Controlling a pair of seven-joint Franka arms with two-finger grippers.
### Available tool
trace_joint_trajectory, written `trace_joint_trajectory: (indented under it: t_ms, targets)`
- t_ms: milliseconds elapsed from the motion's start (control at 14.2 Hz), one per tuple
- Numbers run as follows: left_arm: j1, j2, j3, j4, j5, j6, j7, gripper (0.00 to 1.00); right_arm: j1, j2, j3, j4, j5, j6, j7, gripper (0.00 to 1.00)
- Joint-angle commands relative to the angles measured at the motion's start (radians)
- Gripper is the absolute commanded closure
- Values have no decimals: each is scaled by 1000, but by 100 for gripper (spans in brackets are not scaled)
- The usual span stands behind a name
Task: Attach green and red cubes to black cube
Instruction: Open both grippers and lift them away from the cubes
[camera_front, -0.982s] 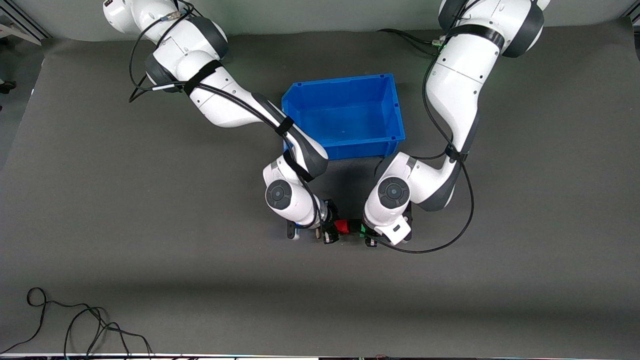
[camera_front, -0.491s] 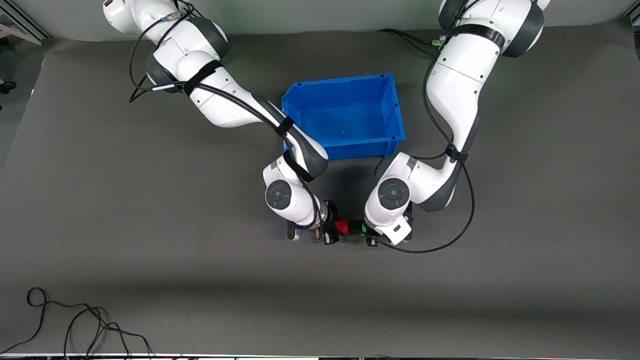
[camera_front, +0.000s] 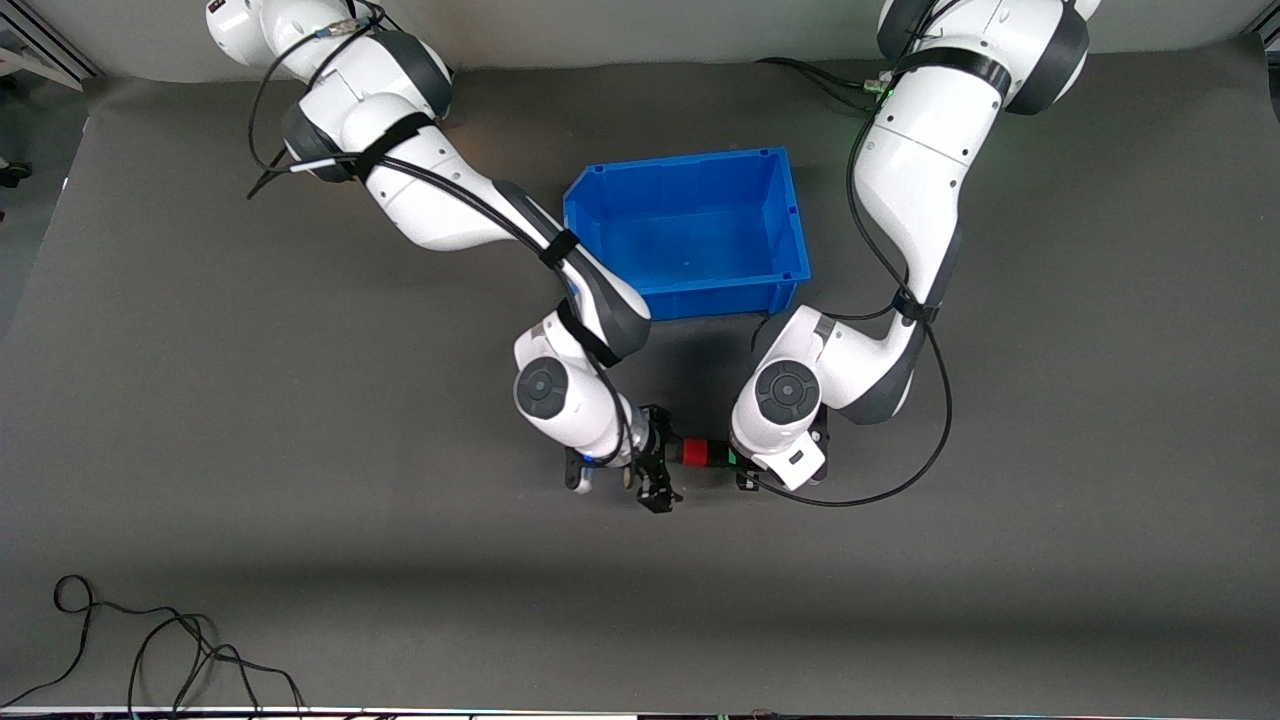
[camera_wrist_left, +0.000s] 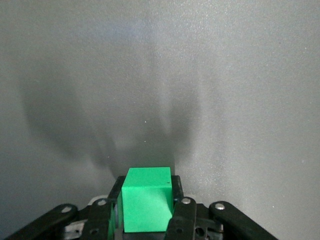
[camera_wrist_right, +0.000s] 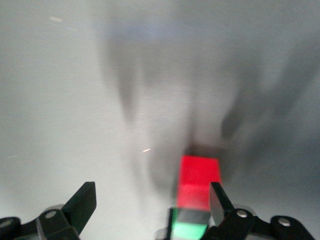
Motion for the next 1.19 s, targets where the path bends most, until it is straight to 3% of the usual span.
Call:
trace_joint_trajectory:
  t_ms: [0,281,632,772,1123]
  targets:
    - [-6,17,9,14,36,-27,-7,0,-16,-91,-35,-72,-31,-13,15,0]
    - [20,-13,9,47,47,-136,45,0,-16,-214,-90,-182,-50,-33,-29,0]
    - [158,-62,2,258,34,-487,241,0,-62,-372,-109,-292,-50,-76,-106,0]
    - [210,-131,3,270,42,-588,381,0,-71,-398,-121,-299,-51,-119,-147,0]
    - [368,-340,8,255,37,-842,844,0,-155,-482,-132,-276,-50,-407,-567,0]
